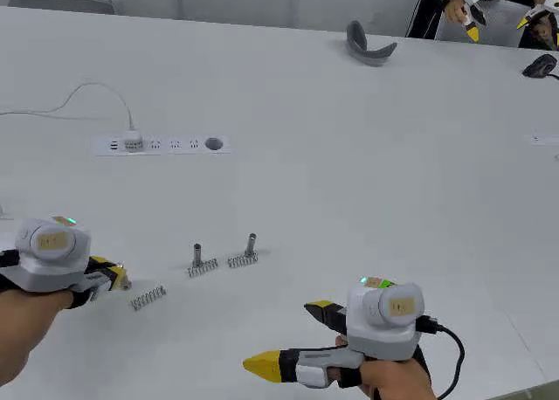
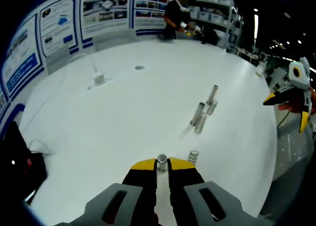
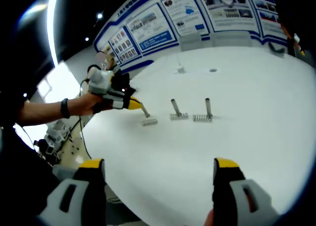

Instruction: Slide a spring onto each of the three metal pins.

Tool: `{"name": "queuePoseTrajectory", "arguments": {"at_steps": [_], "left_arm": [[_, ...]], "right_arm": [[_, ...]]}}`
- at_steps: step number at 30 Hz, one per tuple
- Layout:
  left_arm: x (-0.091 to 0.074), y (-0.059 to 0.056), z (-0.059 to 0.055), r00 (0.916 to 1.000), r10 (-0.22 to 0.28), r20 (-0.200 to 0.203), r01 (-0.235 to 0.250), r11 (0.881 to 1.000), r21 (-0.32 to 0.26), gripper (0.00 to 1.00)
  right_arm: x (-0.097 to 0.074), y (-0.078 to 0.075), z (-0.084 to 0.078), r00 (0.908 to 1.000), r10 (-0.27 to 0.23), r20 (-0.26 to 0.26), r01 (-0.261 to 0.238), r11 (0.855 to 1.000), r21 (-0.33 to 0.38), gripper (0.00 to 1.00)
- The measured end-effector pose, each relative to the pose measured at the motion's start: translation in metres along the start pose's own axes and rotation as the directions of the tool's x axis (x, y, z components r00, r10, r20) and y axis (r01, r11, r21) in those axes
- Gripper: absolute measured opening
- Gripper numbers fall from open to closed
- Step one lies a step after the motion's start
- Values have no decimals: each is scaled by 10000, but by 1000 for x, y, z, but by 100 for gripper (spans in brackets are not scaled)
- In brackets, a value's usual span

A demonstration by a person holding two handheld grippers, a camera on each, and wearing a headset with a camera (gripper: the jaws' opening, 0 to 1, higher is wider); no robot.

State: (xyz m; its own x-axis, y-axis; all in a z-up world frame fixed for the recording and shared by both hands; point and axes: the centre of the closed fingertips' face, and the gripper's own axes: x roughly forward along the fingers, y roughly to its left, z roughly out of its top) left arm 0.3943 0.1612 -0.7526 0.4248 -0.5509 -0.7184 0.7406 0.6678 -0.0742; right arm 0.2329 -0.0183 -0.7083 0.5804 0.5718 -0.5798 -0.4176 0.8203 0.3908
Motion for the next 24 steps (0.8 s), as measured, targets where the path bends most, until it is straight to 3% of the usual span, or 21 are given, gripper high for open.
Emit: {"name": "queuePoseTrajectory", "arguments": {"at_steps": [12,24], "left_arm": [[2,-4,0,10000,-39,53,36,9992,408,8],[6,-3,-4,9997,3,-241,10,9984,557,8]], "right_arm": [[1,0,-4,10000,5,-80,-5,10000,13,92],[-1,-2,-11,9999,-77,-100,79,9998,193,92]]}}
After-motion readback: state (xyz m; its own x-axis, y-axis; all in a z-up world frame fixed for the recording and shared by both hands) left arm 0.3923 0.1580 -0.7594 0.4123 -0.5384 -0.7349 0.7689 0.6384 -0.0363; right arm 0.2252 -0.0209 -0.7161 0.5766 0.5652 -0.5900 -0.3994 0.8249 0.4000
